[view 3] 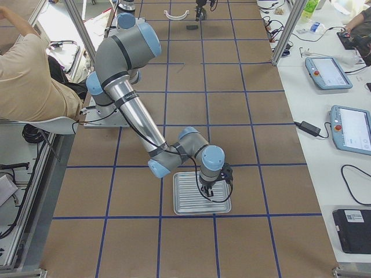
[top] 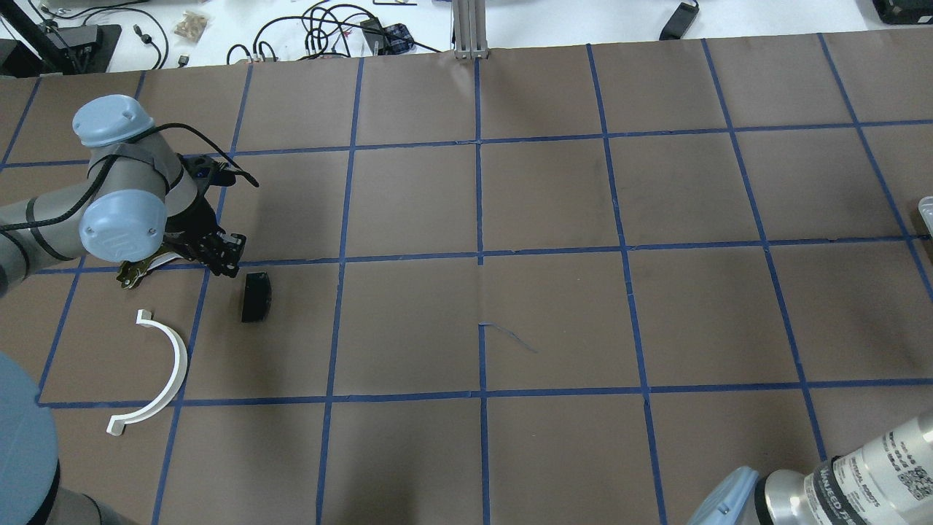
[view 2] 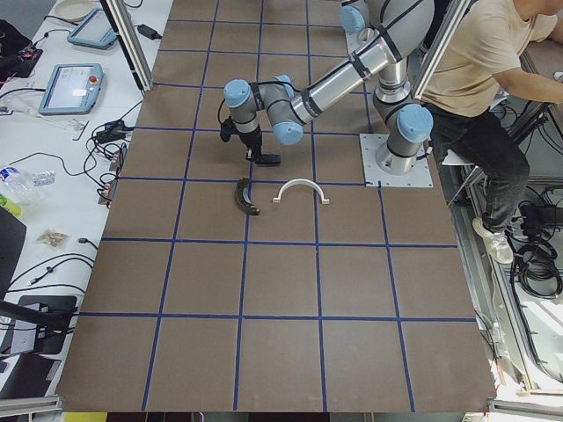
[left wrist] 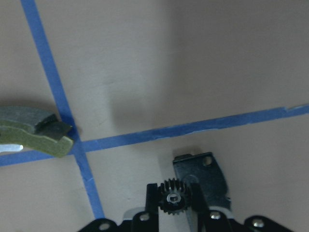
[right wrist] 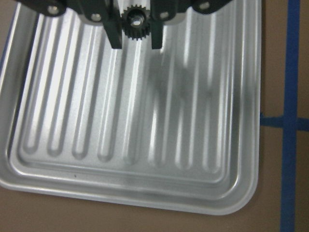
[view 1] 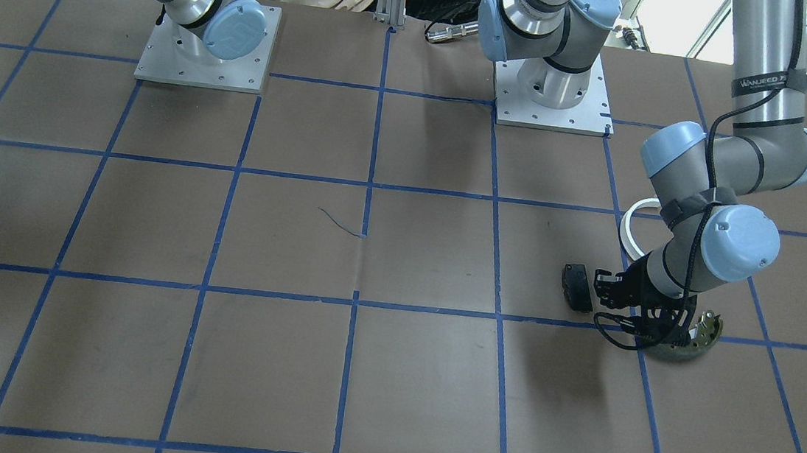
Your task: Place bearing gear from tray to pile
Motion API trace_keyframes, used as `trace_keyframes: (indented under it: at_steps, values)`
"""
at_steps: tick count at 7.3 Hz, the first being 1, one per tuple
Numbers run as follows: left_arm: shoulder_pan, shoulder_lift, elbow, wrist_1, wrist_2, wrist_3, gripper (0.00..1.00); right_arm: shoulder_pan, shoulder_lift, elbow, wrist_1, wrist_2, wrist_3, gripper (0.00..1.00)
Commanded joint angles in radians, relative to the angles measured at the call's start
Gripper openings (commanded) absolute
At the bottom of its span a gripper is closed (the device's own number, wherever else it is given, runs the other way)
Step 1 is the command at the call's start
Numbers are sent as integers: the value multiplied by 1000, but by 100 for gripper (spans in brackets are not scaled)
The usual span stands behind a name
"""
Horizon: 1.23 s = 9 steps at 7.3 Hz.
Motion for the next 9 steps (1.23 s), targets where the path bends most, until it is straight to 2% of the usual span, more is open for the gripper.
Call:
trace_keyframes:
  at_steps: [1, 2, 3, 5, 6, 9]
  values:
    - [7, -22, 0, 10, 1, 3, 0, 48, -80, 4, 89, -4, -1, 0]
    - [6, -26, 0, 18, 4, 3, 15, 88, -102, 7, 111, -2, 2, 0]
    - [6, -26, 7, 18, 7, 8, 99, 146, -125, 7, 151, 0, 16, 0]
    - [0, -16, 15, 16, 6, 6, 100, 253, -171, 10, 223, 4, 139, 0]
    - [-10, -2, 17, 15, 0, 6, 100, 330, -198, 15, 255, 35, 222, 0]
    - [-20, 62, 17, -13, -3, -3, 100, 561, -293, 105, 279, 42, 574, 0]
